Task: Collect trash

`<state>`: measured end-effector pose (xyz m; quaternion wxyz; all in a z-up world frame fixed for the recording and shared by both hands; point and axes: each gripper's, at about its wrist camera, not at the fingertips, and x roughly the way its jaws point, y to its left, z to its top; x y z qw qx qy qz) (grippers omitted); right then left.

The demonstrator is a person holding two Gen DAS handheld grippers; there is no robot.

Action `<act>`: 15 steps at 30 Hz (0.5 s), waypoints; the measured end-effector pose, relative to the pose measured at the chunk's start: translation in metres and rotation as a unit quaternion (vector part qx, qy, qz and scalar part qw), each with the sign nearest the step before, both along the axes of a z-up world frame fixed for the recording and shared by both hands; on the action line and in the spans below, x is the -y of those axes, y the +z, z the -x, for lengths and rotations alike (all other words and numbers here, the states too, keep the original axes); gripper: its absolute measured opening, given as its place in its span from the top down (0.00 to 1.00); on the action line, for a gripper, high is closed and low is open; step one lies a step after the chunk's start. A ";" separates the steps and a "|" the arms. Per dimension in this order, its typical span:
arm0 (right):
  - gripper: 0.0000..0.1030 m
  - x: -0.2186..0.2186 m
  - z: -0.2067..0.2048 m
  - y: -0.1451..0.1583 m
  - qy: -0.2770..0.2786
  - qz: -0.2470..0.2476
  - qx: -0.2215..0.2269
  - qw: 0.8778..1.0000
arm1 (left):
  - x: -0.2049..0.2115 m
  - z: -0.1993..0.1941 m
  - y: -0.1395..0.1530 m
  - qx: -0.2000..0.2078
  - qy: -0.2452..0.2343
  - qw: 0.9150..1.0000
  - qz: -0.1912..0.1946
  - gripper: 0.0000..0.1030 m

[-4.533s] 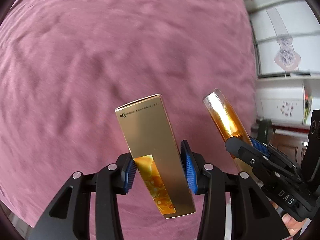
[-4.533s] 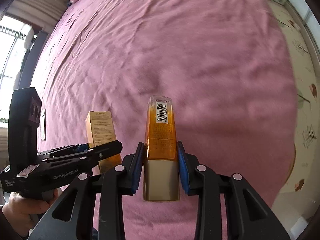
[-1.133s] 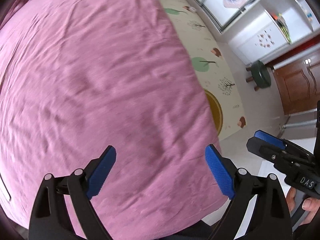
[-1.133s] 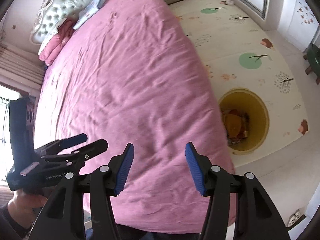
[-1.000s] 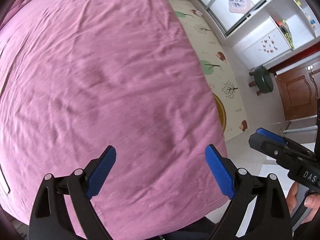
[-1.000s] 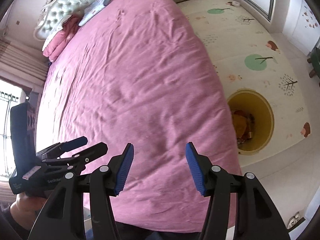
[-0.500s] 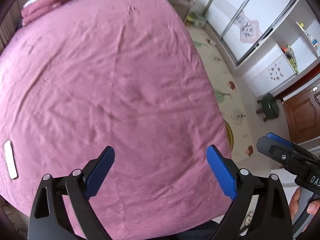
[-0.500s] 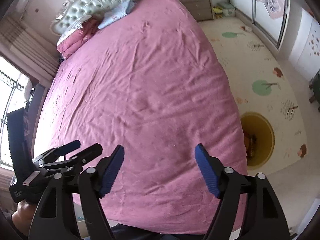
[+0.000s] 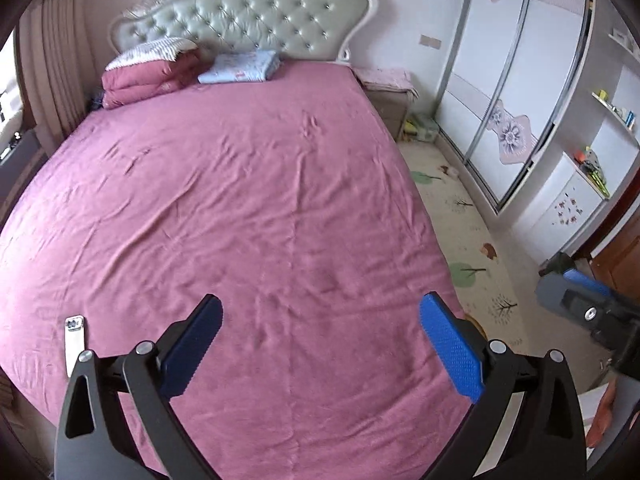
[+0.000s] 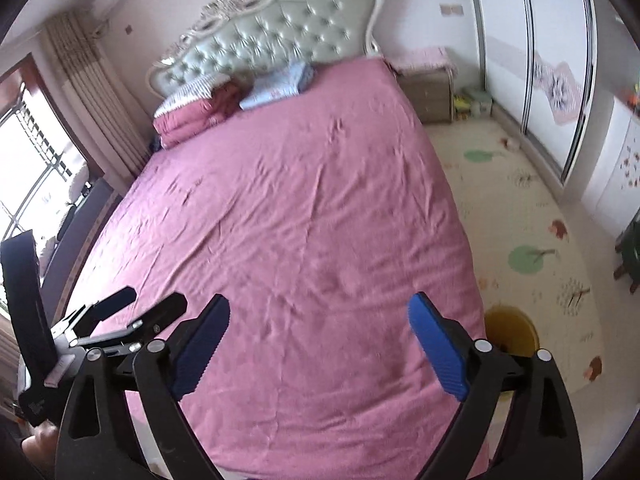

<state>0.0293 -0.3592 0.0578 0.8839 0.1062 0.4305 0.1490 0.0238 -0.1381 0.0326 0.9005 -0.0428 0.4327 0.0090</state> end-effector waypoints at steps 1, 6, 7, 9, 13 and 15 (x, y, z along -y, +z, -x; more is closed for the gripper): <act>0.13 -0.001 0.002 0.003 -0.001 0.000 0.006 1.000 | -0.002 0.002 0.002 0.001 0.006 1.000 -0.003 0.04; 0.08 -0.005 0.006 0.018 -0.012 0.006 0.040 0.999 | -0.014 0.010 0.013 0.018 0.027 0.999 0.006 0.04; 0.08 -0.004 0.006 0.020 -0.013 0.001 0.043 0.999 | -0.016 0.010 0.015 0.023 0.031 0.999 0.003 0.04; 0.08 -0.004 0.006 0.023 -0.015 -0.015 0.042 0.999 | -0.019 0.013 0.022 0.036 0.042 0.998 -0.011 0.04; 0.08 -0.011 0.007 0.027 -0.009 -0.003 0.052 0.999 | -0.022 0.014 0.031 0.055 0.043 0.997 -0.022 0.04; 0.08 -0.014 0.007 0.029 -0.004 -0.001 0.057 0.998 | -0.022 0.014 0.033 0.059 0.043 0.997 -0.021 0.04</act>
